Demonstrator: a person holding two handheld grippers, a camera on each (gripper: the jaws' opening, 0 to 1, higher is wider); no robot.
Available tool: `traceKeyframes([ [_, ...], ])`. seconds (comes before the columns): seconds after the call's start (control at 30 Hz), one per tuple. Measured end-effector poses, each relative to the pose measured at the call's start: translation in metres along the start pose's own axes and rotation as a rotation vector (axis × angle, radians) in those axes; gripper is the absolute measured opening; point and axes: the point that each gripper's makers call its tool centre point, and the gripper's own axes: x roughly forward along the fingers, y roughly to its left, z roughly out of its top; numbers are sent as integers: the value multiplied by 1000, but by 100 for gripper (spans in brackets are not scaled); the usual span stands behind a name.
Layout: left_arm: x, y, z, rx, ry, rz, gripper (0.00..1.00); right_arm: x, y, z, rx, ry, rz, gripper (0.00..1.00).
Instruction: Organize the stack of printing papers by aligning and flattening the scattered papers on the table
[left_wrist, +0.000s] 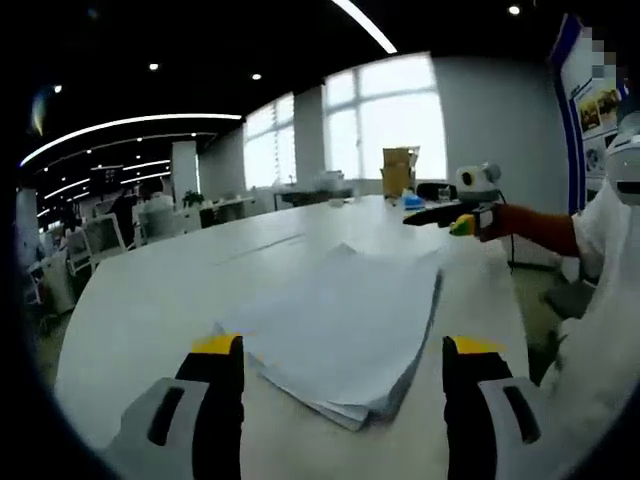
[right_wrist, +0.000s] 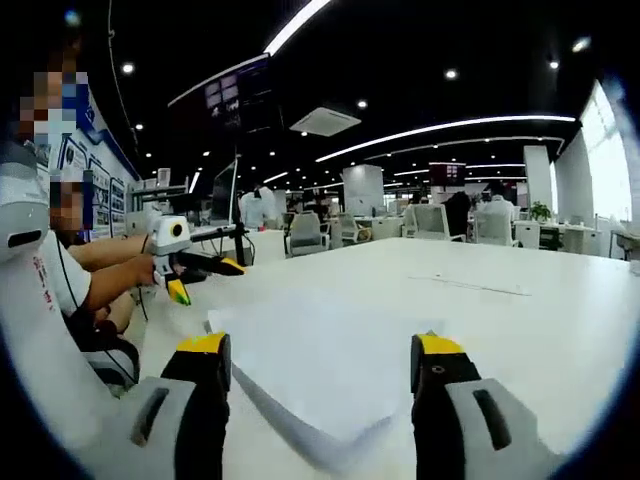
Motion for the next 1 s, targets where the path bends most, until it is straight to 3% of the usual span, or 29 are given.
traceKeyframes([
  [0.03, -4, 2, 0, 2, 9, 21, 96, -1, -3, 2, 9, -3, -19, 90],
  [0.33, -43, 13, 17, -29, -45, 99, 97, -18, -6, 14, 35, 36, -58, 90],
  [0.47, -65, 17, 12, -9, -30, 155, 97, -30, 3, 16, 38, 48, -54, 90],
  [0.73, -109, 22, -8, -73, 18, 251, 97, -61, 4, 13, 20, 70, -98, 90],
  [1.0, -151, 18, -19, -92, 22, 325, 97, -90, 7, 4, 49, 77, -129, 90],
])
